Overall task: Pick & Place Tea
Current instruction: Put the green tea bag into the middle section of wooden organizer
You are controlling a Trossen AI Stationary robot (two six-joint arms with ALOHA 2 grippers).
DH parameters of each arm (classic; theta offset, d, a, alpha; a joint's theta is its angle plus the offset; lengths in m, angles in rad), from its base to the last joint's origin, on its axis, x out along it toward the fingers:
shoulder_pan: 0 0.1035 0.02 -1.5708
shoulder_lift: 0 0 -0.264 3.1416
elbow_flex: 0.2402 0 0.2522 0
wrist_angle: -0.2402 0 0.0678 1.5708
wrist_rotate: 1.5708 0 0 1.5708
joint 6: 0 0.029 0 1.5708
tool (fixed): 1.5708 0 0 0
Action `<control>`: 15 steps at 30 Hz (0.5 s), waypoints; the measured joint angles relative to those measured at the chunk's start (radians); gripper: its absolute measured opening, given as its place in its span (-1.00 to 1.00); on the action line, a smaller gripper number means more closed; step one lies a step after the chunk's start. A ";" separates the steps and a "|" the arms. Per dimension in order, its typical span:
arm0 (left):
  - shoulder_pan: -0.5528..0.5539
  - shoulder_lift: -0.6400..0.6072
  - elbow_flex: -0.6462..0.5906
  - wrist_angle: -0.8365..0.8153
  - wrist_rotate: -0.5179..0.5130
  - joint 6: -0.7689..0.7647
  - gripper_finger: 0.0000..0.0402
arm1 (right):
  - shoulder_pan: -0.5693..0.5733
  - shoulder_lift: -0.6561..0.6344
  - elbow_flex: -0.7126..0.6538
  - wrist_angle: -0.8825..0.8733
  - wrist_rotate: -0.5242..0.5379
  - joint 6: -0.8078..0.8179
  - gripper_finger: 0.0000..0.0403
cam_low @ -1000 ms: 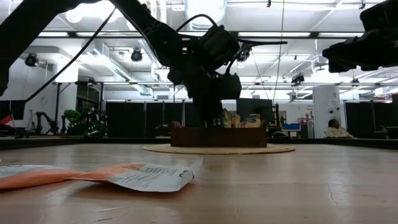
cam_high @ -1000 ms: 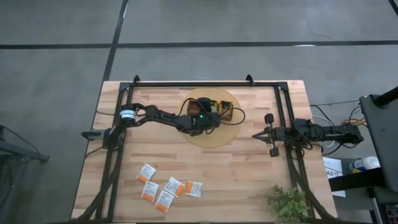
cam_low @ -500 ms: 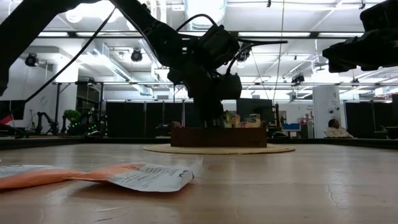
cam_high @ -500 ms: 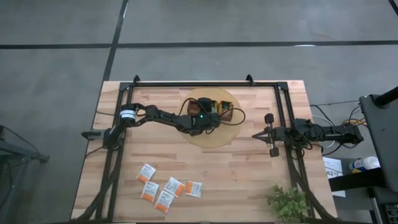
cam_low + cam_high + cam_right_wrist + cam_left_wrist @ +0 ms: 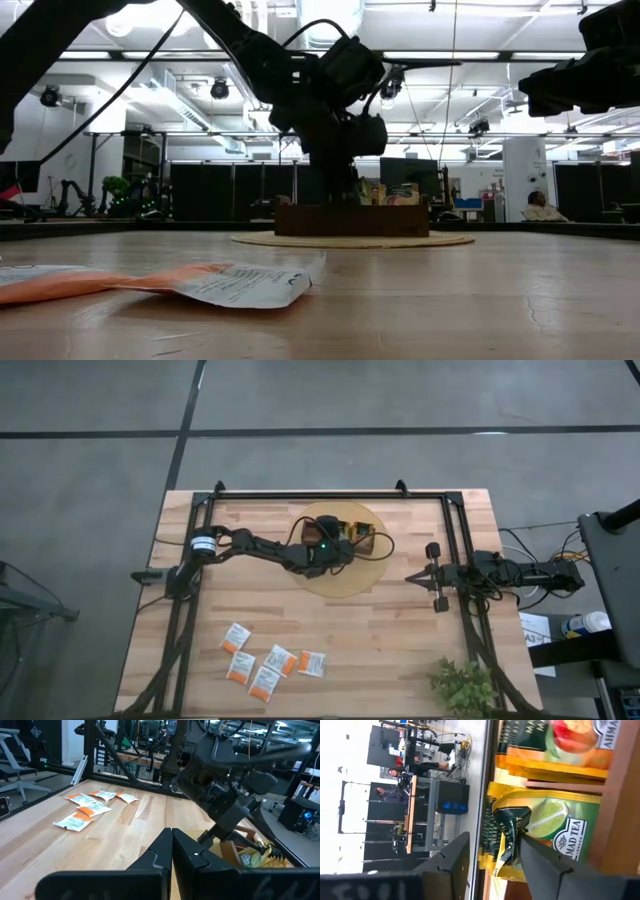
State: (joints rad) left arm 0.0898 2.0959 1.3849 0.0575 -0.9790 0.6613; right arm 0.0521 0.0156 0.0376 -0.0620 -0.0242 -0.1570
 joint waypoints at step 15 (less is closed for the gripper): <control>-0.008 -0.006 0.000 -0.009 0.027 -0.042 -0.19 | 0.000 0.000 0.000 0.000 0.000 0.000 -0.96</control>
State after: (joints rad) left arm 0.0818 2.0899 1.3853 0.0489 -0.9523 0.6193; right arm 0.0518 0.0156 0.0376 -0.0617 -0.0242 -0.1570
